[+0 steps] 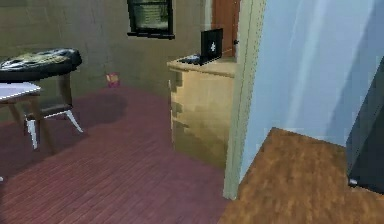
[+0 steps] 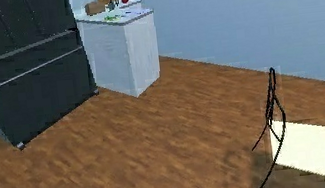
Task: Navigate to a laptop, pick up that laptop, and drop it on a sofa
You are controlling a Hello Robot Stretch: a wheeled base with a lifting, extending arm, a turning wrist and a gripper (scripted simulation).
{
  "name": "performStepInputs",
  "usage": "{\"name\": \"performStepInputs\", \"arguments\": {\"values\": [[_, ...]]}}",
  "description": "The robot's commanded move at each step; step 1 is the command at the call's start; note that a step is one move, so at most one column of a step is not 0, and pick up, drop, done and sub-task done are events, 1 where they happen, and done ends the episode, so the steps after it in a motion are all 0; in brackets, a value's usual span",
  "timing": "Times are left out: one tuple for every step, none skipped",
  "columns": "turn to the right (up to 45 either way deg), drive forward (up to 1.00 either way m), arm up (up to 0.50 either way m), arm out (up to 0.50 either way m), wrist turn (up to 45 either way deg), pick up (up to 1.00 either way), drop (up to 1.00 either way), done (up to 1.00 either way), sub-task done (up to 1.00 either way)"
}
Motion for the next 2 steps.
{"name": "performStepInputs", "arguments": {"values": [[0.0, 0.85, 0.00, 0.00, 0.0, 0.00, 0.00, 0.00, 0.00], [-45.0, 0.00, 0.00, 0.00, 0.0, 0.00, 0.00, 0.00, 0.00]]}}
